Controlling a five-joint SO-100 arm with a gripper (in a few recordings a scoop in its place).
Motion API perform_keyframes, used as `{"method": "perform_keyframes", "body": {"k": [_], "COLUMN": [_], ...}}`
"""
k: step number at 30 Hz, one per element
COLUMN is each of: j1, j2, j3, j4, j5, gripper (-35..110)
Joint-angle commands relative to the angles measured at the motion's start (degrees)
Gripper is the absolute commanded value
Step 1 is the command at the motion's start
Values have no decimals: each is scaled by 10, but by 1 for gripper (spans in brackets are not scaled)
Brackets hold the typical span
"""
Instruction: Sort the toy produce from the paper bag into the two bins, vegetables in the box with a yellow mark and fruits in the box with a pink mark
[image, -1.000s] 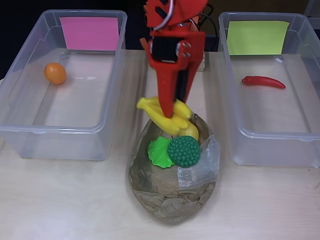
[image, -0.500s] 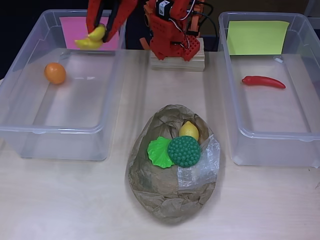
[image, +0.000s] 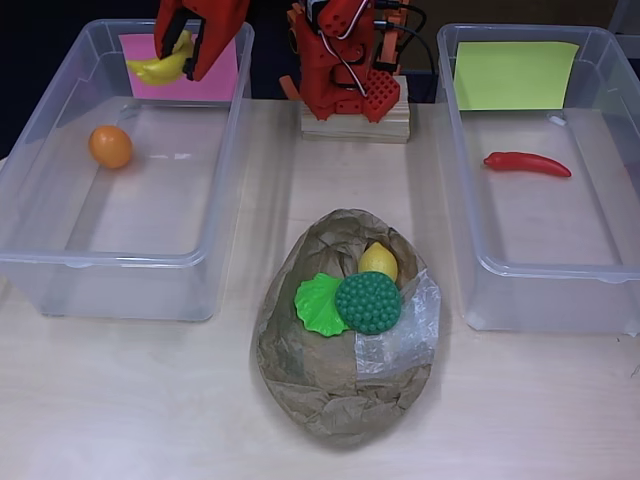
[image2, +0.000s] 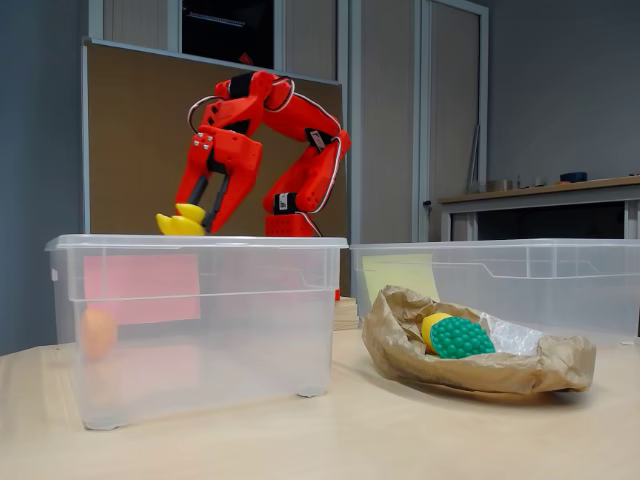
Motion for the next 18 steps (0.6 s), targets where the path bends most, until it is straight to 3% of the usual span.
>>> {"method": "perform_keyframes", "body": {"k": [1, 8, 18], "j1": [21, -5, -254], "j2": [20, 32, 60], "j3": [22, 28, -134], "j4": [1, -12, 6], "j5": [16, -7, -35], "gripper": [29, 34, 33]}}
